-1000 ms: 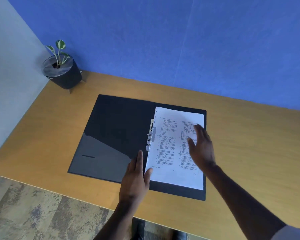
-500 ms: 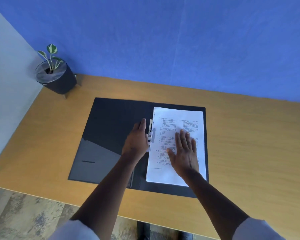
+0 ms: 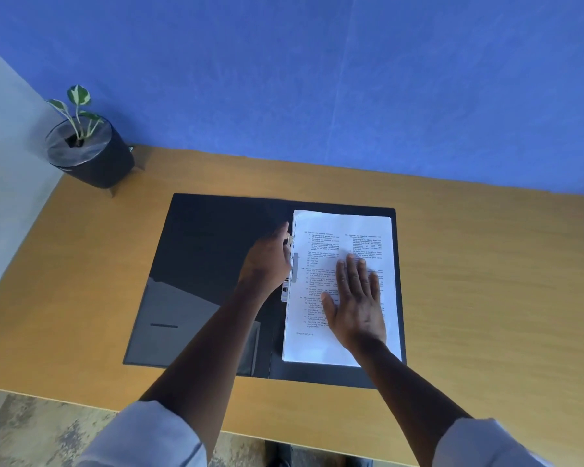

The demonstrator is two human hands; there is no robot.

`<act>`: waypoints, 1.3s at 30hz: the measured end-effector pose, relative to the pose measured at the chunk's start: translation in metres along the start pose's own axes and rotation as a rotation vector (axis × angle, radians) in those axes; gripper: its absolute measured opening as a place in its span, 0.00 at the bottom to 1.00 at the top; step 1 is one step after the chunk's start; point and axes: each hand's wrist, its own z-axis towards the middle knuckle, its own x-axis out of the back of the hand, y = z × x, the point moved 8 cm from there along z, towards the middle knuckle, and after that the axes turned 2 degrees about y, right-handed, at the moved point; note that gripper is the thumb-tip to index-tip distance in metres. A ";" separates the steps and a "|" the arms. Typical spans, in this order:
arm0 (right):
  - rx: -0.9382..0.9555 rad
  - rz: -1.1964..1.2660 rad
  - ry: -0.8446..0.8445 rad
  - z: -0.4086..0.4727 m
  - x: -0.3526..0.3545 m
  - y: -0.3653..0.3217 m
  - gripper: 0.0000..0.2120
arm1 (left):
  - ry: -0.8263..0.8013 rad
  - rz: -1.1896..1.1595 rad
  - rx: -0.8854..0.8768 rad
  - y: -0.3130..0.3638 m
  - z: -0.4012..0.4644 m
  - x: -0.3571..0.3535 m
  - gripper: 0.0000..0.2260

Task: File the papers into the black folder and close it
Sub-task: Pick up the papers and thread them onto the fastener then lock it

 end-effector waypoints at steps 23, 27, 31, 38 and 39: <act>0.009 0.009 0.031 0.000 0.000 0.000 0.33 | -0.115 -0.245 0.011 -0.020 -0.037 0.010 0.11; 0.005 0.011 0.036 0.000 0.001 0.000 0.33 | -0.135 -0.274 0.067 -0.034 -0.041 0.009 0.11; 0.005 0.014 0.045 0.000 0.000 0.000 0.33 | -0.169 -0.310 0.062 -0.032 -0.042 0.012 0.10; 0.003 0.018 0.049 0.000 -0.001 0.001 0.33 | -0.236 -0.309 0.126 -0.033 -0.040 0.010 0.10; 0.003 0.022 0.050 0.000 -0.001 0.002 0.33 | -0.260 -0.310 0.142 -0.033 -0.039 0.009 0.10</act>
